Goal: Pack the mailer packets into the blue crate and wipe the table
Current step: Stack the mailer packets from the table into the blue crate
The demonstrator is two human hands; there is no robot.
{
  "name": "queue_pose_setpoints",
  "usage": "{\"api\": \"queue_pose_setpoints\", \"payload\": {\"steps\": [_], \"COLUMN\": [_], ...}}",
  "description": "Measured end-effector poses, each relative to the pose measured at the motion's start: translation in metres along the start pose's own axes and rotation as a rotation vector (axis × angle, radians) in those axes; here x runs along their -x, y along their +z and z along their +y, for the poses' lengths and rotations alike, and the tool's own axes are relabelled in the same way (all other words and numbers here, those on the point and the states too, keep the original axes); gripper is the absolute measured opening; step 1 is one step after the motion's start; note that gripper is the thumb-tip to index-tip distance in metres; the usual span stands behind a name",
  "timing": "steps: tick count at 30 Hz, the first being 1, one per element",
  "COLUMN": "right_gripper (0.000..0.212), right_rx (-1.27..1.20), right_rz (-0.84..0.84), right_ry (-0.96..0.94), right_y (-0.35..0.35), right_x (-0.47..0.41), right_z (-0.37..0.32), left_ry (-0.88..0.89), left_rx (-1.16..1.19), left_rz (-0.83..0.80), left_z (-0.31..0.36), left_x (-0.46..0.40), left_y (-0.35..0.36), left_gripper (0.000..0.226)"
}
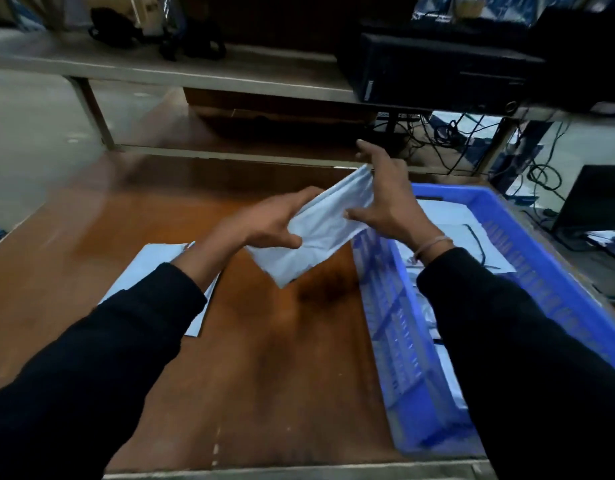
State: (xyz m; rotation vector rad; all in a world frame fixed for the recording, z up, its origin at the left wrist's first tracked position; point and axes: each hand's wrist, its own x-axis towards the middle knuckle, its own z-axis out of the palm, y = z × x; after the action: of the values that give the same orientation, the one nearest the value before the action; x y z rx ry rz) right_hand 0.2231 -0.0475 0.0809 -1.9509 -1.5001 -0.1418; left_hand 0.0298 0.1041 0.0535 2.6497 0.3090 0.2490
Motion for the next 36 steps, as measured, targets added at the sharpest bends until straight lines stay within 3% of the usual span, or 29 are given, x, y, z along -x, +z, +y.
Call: {"api": "queue_pose_setpoints", "payload": {"steps": [3,6,10,14,19,22,26,32,36], "right_gripper": [0.076,0.05,0.041,0.037,0.024,0.034,0.032,0.036,0.043], "right_rx": [-0.095,-0.19,-0.247,-0.124,0.23,0.411,0.529,0.42,0.468], "right_rz": [-0.042,-0.008,-0.004,-0.155,-0.298,-0.375,-0.657,-1.088,-1.235], "right_ry": [0.064,0.068,0.113,0.138,0.068,0.035,0.043,0.01,0.002], "right_y": [-0.029,-0.055,-0.093,-0.137,-0.19,-0.205,-0.204,-0.158,-0.119], "right_x": [0.0,0.007,0.022,0.039,0.065,0.076,0.094,0.127,0.144], "right_z": [0.014,0.038,0.072,0.104,0.132,0.153,0.178,0.196,0.203], "left_ry": [0.026,-0.046,-0.073,-0.036,0.035,0.07,0.048,-0.016,-0.051], "left_rx": [-0.109,-0.118,-0.102,0.049,0.121,0.137,0.035,-0.138,-0.329], "left_rz": [-0.024,-0.003,0.05,0.112,0.112,-0.001,-0.25,-0.612,-0.774], "left_z": [0.032,0.052,0.071,0.101,0.15,0.179,0.197,0.196,0.193], "left_x": [-0.02,-0.034,-0.048,-0.066,-0.098,-0.113,-0.123,-0.125,-0.128], "left_y": [-0.009,-0.011,-0.011,-0.008,0.016,0.041,0.084,0.145,0.173], "left_gripper": [0.083,0.063,0.049,0.052,0.045,0.042,0.047,0.04,0.04]}}
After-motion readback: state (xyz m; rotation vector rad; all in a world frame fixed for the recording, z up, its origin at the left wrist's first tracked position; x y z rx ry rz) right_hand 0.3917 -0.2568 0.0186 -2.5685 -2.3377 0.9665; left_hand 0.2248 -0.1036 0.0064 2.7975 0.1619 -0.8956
